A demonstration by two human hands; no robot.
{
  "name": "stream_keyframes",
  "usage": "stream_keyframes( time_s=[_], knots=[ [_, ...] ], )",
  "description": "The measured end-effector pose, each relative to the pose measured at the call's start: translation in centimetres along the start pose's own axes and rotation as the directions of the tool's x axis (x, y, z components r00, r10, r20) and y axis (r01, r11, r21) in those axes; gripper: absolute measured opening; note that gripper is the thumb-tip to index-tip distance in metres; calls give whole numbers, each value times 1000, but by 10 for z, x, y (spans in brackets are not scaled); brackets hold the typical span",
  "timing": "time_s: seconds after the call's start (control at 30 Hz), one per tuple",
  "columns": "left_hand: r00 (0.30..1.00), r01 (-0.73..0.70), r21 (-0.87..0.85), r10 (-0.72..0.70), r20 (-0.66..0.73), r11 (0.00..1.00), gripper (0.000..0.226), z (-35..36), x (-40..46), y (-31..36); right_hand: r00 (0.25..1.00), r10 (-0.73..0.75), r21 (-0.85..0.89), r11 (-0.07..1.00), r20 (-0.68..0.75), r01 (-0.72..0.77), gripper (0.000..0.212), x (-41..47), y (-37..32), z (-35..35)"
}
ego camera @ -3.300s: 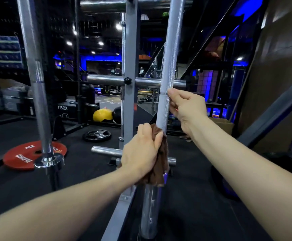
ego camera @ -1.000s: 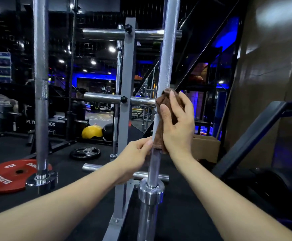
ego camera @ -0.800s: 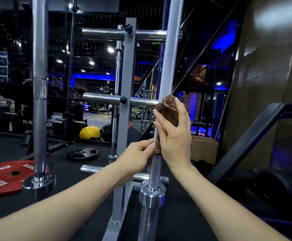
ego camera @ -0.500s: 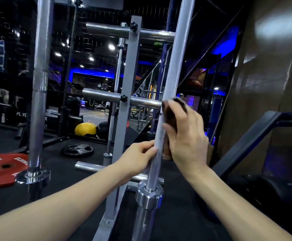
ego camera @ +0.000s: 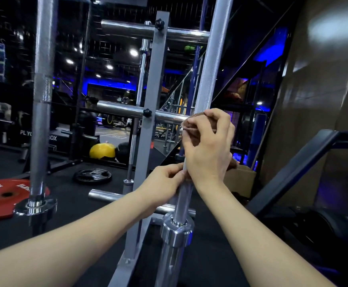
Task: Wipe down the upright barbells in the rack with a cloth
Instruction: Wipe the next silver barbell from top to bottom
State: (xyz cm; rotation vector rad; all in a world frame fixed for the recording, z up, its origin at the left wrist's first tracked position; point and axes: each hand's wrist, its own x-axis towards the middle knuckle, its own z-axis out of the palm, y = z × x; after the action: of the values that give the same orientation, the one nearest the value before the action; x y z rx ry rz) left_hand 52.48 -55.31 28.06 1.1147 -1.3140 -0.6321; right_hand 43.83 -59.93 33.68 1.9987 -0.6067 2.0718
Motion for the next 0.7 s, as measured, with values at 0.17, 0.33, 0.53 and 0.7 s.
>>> stream_keyframes(
  time_s=[0.17,0.33,0.53,0.7],
  knots=[
    [998,-52,84,54,-21,995,25,0,2,2,988,144,380,918,-58,-111,14,2,11,-2],
    [998,-37,108,43,-52,993,24,3,4,2,934,356,523,794,15,-311,24,13,17,-16],
    [996,-44,73,49,-71,996,23,5,8,-3,995,100,158,983,-15,-97,28,0,3,-3],
    [997,2,67,3,-76,998,24,4,7,1,943,305,457,825,136,-333,32,6,23,-13]
  ],
)
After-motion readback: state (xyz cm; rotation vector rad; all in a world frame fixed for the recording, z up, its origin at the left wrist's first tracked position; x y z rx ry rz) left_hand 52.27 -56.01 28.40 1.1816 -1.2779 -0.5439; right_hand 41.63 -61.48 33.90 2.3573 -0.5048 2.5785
